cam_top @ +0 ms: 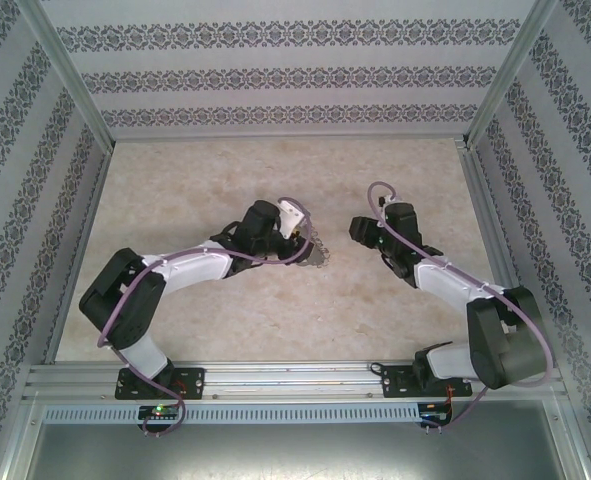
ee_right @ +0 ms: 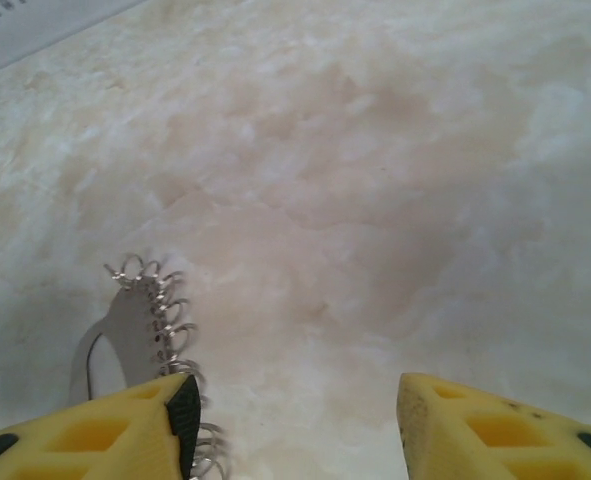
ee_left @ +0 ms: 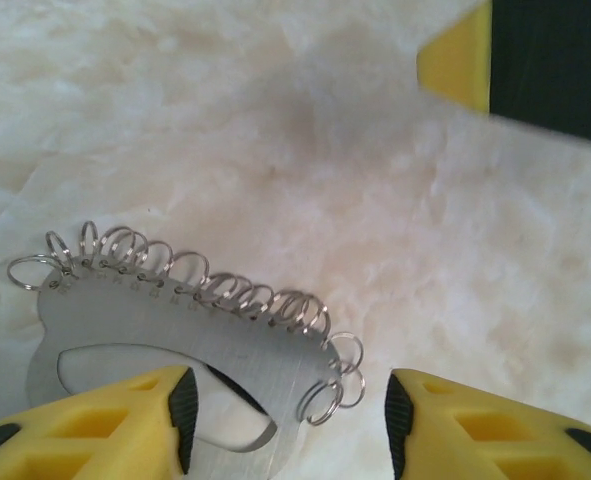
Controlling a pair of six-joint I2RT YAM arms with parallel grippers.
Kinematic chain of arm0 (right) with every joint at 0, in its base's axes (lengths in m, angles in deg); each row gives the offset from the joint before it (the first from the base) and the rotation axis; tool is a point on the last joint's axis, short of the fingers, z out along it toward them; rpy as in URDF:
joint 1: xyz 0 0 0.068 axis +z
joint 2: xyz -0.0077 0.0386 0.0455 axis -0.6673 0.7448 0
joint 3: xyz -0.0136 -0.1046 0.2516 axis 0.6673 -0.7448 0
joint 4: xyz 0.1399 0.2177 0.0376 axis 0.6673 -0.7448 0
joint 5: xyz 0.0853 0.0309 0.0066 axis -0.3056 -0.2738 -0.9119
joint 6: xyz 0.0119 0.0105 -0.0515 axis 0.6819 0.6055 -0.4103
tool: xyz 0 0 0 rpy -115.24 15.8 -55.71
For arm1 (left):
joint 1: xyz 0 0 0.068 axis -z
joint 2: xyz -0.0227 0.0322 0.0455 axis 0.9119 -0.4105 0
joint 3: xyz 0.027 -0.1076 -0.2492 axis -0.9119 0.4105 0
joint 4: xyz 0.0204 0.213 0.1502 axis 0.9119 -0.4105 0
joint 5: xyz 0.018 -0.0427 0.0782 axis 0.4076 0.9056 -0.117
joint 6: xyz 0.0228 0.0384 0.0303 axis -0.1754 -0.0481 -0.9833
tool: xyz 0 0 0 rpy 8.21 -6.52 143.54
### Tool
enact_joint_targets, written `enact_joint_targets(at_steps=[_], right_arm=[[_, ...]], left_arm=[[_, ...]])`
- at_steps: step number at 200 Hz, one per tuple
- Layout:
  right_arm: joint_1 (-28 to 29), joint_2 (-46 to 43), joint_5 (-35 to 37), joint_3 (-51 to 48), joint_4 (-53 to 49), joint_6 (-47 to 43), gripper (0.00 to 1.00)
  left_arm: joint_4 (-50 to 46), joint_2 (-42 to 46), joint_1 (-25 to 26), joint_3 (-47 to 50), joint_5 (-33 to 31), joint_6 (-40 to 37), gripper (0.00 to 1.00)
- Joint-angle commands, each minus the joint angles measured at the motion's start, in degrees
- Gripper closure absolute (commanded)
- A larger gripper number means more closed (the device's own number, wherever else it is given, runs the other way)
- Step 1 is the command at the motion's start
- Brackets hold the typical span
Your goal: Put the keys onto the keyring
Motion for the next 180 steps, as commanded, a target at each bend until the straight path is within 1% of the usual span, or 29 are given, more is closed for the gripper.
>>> enact_joint_targets(at_steps=[1, 35, 101, 141, 180], right_arm=[[-1.7, -0.8, -1.2, -0.2, -1.6, 1.4, 0.43], [-3.2, 0.0, -2.6, 0.2, -2.0, 1.2, 0.42], [-3.7, -0.2, -3.4, 0.3, -2.0, 1.5, 0.41], [-3.9, -0.5, -3.4, 0.5, -2.1, 1.1, 0.41], [-4.0, -0.4, -3.8, 0.9, -2.1, 1.1, 0.41]], left_arm=[[-6.7, -3.1, 2.7, -3.8, -3.2, -10.6, 0.45], [-9.7, -6.2, 4.7, -6.2, -3.4, -16.2, 0.45], [-10.3, -8.9, 5.3, -6.0, -0.7, -25.1, 0.45], [-10.9, -10.5, 5.3, -6.6, 2.6, -26.0, 0.45], [-10.4, -12.3, 5.5, -7.3, 3.0, -26.3, 0.45]])
